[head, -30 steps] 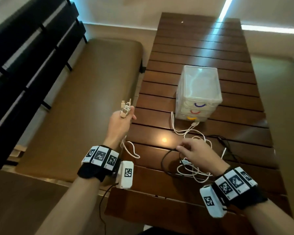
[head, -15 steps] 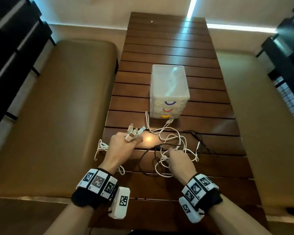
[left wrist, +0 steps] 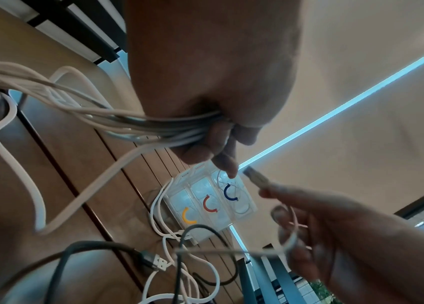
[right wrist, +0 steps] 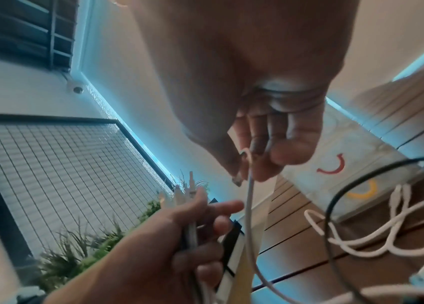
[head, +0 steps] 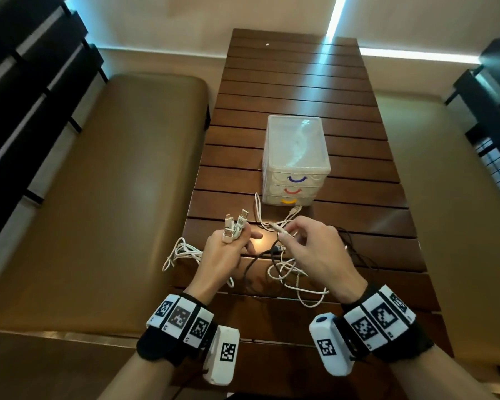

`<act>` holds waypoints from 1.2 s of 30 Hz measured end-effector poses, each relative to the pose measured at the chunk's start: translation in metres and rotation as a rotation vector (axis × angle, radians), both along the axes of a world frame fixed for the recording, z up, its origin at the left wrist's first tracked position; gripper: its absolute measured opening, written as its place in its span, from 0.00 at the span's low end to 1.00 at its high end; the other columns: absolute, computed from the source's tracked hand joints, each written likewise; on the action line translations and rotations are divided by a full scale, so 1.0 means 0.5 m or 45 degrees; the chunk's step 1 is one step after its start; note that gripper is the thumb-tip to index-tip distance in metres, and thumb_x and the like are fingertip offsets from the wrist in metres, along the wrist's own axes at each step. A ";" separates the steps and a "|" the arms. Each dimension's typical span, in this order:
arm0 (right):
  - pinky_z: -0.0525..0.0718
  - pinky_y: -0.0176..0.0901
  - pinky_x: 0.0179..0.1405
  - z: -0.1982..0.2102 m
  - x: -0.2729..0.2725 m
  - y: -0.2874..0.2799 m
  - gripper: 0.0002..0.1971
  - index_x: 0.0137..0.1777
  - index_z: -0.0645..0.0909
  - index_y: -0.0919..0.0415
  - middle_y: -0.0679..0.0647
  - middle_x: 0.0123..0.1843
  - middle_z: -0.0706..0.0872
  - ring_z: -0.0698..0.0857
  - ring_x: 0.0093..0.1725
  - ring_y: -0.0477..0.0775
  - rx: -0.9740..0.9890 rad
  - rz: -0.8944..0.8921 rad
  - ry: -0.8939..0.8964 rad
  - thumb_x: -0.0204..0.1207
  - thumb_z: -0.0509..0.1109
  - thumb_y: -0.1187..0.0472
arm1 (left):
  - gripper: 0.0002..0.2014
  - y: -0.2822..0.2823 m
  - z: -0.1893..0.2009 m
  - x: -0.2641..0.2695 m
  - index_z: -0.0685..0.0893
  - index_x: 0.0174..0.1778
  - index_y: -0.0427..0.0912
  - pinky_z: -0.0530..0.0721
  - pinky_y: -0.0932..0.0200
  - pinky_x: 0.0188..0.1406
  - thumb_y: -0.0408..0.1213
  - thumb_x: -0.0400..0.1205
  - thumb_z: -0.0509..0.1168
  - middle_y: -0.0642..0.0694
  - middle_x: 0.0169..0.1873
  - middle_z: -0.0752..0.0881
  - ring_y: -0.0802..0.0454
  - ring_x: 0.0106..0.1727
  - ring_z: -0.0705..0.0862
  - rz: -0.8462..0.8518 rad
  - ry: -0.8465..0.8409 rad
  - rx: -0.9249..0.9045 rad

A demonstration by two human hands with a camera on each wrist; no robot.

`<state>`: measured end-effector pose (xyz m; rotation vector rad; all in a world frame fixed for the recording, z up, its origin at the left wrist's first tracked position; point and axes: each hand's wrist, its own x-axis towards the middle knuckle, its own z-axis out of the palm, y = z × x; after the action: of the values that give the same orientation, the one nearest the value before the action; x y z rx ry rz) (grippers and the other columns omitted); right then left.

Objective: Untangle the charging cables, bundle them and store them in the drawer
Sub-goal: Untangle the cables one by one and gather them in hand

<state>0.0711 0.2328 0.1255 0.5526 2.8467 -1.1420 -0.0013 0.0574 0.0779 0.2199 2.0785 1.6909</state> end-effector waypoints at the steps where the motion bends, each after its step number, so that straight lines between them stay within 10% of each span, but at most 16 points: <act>1: 0.86 0.44 0.33 -0.003 -0.005 -0.014 0.05 0.50 0.86 0.49 0.46 0.33 0.88 0.87 0.33 0.43 -0.097 0.005 0.046 0.80 0.72 0.50 | 0.24 -0.001 0.002 0.001 0.93 0.45 0.42 0.71 0.62 0.22 0.56 0.85 0.59 0.51 0.29 0.87 0.55 0.23 0.73 0.021 0.001 0.025; 4: 0.89 0.55 0.41 -0.021 -0.019 -0.059 0.02 0.49 0.85 0.48 0.48 0.34 0.90 0.89 0.35 0.46 -0.327 0.011 0.143 0.81 0.71 0.54 | 0.24 -0.003 0.009 0.002 0.92 0.46 0.38 0.70 0.64 0.20 0.54 0.85 0.60 0.52 0.20 0.81 0.59 0.19 0.72 0.107 -0.015 0.024; 12: 0.89 0.44 0.36 -0.045 -0.032 -0.132 0.09 0.59 0.89 0.61 0.54 0.39 0.92 0.89 0.35 0.50 -1.000 -0.009 0.326 0.83 0.70 0.66 | 0.24 -0.021 0.030 0.011 0.81 0.32 0.43 0.77 0.62 0.24 0.62 0.78 0.58 0.52 0.18 0.76 0.53 0.24 0.77 0.156 -0.171 0.128; 19: 0.76 0.42 0.33 -0.083 -0.033 -0.150 0.14 0.65 0.86 0.62 0.53 0.30 0.80 0.77 0.28 0.46 -1.825 -0.125 -0.013 0.85 0.62 0.69 | 0.25 -0.020 0.025 0.020 0.91 0.56 0.45 0.79 0.62 0.20 0.60 0.80 0.60 0.45 0.22 0.78 0.52 0.23 0.81 0.069 -0.293 0.219; 25: 0.73 0.39 0.25 -0.083 -0.035 -0.125 0.16 0.71 0.81 0.59 0.55 0.33 0.78 0.74 0.27 0.45 -1.390 0.066 0.064 0.87 0.60 0.68 | 0.28 -0.015 0.043 0.005 0.91 0.51 0.36 0.90 0.49 0.29 0.60 0.80 0.62 0.21 0.37 0.87 0.33 0.33 0.88 0.087 -0.269 0.199; 28: 0.72 0.41 0.24 -0.090 -0.025 -0.122 0.23 0.78 0.75 0.44 0.52 0.38 0.84 0.72 0.27 0.48 -1.234 0.082 0.209 0.87 0.62 0.66 | 0.21 -0.007 0.053 -0.005 0.93 0.40 0.46 0.92 0.39 0.40 0.59 0.80 0.63 0.33 0.40 0.92 0.33 0.41 0.91 0.107 -0.215 0.174; 31: 0.74 0.40 0.22 -0.095 -0.024 -0.110 0.32 0.82 0.57 0.37 0.41 0.34 0.88 0.74 0.24 0.47 -1.245 0.036 0.216 0.86 0.64 0.64 | 0.24 -0.005 0.058 -0.010 0.90 0.34 0.39 0.91 0.54 0.37 0.51 0.86 0.60 0.43 0.40 0.94 0.46 0.42 0.93 0.161 -0.273 0.269; 36: 0.69 0.32 0.22 -0.126 -0.017 -0.081 0.14 0.47 0.84 0.62 0.42 0.21 0.75 0.72 0.20 0.40 -0.864 0.241 0.074 0.85 0.66 0.51 | 0.22 -0.022 0.064 -0.037 0.77 0.30 0.41 0.89 0.50 0.43 0.46 0.89 0.56 0.47 0.21 0.81 0.49 0.27 0.87 0.360 -0.251 0.545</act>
<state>0.0624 0.1923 0.0624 0.2013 2.2505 -1.9492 -0.0198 0.0462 0.1098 -0.1146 1.6467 2.2187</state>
